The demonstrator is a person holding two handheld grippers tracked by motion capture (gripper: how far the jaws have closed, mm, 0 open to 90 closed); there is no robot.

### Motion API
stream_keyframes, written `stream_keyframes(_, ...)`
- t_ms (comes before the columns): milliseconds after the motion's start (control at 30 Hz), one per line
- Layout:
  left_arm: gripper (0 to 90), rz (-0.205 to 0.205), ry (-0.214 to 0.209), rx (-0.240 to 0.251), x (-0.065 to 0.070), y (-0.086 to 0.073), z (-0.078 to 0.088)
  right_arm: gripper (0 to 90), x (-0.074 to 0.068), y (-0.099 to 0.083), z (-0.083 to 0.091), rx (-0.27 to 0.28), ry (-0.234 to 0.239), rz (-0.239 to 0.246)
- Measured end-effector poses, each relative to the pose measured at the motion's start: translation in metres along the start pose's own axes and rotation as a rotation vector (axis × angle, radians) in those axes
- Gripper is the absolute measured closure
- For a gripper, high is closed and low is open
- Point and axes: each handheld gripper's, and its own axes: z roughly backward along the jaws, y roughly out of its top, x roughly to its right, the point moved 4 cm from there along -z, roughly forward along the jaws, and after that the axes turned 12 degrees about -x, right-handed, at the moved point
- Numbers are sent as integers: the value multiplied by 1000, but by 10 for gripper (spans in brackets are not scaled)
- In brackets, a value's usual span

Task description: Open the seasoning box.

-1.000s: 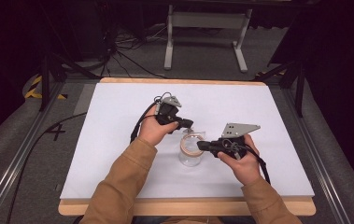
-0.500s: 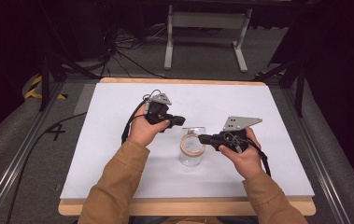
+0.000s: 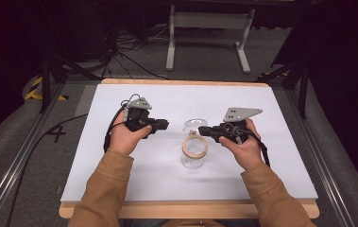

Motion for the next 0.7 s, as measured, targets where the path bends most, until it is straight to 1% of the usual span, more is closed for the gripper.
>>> stream_keyframes(33,822,0,0,0,0,0,0,900,2,1,0,2,1,-4)
stream_keyframes(100,821,16,4,8,-1,-5,4,900,4,2,0,5,-1,-4)
stream_keyframes(167,818,22,12,2,-2,-9,7,900,8,3,0,9,-2,-8)
stream_keyframes(233,815,33,16,9,-3,-11,10,900,11,4,0,11,-5,-13)
stream_keyframes(267,814,31,22,9,-4,-13,11,900,12,4,-1,13,-7,-16)
stream_keyframes(300,813,39,19,11,-4,-14,13,900,14,5,-1,15,-7,-17)
stream_keyframes(533,802,56,26,14,-8,-21,20,900,26,4,-2,26,-36,-48)
stream_keyframes(567,802,65,25,16,-8,-22,21,900,27,4,-2,26,-36,-51)
stream_keyframes(633,799,64,28,16,-8,-23,22,900,30,4,-3,30,-46,-63)
stream_keyframes(700,795,62,29,20,-9,-23,23,900,31,4,-3,33,-44,-62)
